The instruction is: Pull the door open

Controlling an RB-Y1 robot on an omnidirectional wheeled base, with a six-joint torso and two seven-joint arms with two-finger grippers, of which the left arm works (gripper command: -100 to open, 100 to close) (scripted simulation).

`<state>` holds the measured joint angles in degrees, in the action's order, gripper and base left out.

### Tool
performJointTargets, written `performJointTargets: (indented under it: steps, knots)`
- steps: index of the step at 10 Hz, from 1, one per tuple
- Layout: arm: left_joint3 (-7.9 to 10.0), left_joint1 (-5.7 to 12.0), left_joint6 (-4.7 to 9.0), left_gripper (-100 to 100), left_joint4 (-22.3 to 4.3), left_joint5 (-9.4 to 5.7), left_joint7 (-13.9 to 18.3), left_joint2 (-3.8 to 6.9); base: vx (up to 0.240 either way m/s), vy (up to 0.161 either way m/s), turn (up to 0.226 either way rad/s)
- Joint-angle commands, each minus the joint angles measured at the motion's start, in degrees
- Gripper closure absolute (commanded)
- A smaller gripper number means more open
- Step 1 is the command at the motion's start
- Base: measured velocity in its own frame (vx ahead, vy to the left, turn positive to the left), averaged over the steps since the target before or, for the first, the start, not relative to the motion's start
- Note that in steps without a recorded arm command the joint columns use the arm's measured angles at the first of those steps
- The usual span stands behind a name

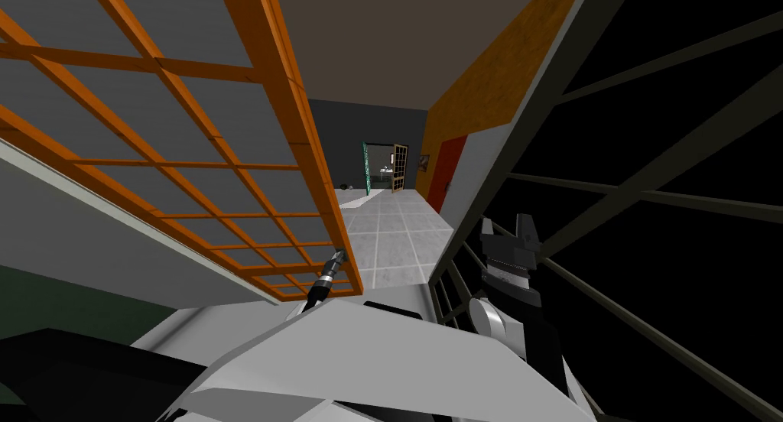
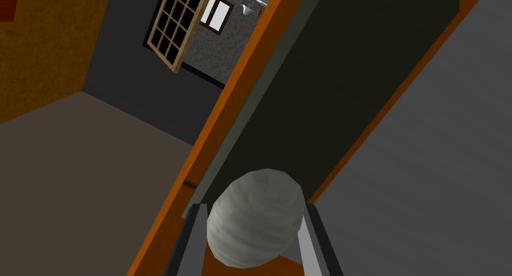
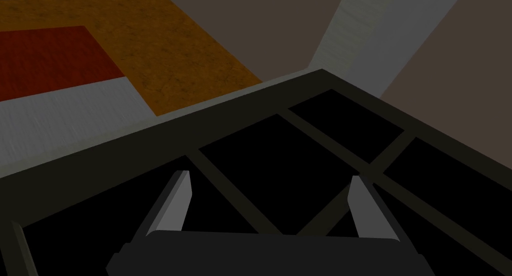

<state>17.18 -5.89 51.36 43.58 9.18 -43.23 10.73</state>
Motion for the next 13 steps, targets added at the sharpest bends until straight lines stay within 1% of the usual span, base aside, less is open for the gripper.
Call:
performJointTargets:
  steps: [1, 2, 3, 4, 5, 6, 7, 8, 9, 10, 11, 12, 13]
  knots:
    - [-0.16, 0.09, -0.03, 100, -0.5, -0.44, 2.9, -0.15, -0.031, 0.008, -0.048]
    - [-0.15, 0.30, -0.03, 100, -0.8, -0.85, 4.3, -0.10, -0.042, 0.013, -0.075]
    - [-0.15, 0.30, -0.03, 100, -0.8, -0.85, 5.2, -0.10, -0.035, 0.011, -0.030]
    - [-0.14, 0.54, -0.02, 100, -1.1, -1.31, 7.2, -0.04, -0.042, 0.015, -0.053]
    - [-0.14, 0.54, -0.02, 100, -1.1, -1.31, 7.5, -0.04, -0.033, 0.010, -0.032]
    - [-0.14, 0.78, -0.01, 100, -1.4, -1.78, 9.8, 0.02, -0.033, 0.009, -0.053]
    - [-0.13, 1.02, 0.00, 100, -1.7, -2.26, 11.2, 0.09, -0.052, 0.020, -0.093]
    - [-0.13, 1.02, 0.00, 100, -1.7, -2.26, 12.2, 0.09, -0.042, 0.022, -0.051]
    - [-0.12, 1.27, 0.01, 100, -2.0, -2.73, 14.1, 0.15, -0.041, 0.020, -0.064]
    - [-0.12, 1.27, 0.01, 100, -2.0, -2.73, 14.5, 0.15, -0.034, 0.008, -0.025]
    - [-0.11, 1.51, 0.01, 100, -2.4, -3.21, 16.7, 0.21, -0.038, 0.003, -0.062]
    - [-0.11, 1.51, 0.01, 100, -2.4, -3.21, 16.8, 0.21, -0.033, 0.006, -0.030]
    - [-0.10, 1.77, 0.02, 100, -2.7, -3.72, 19.2, 0.27, -0.039, 0.013, -0.062]
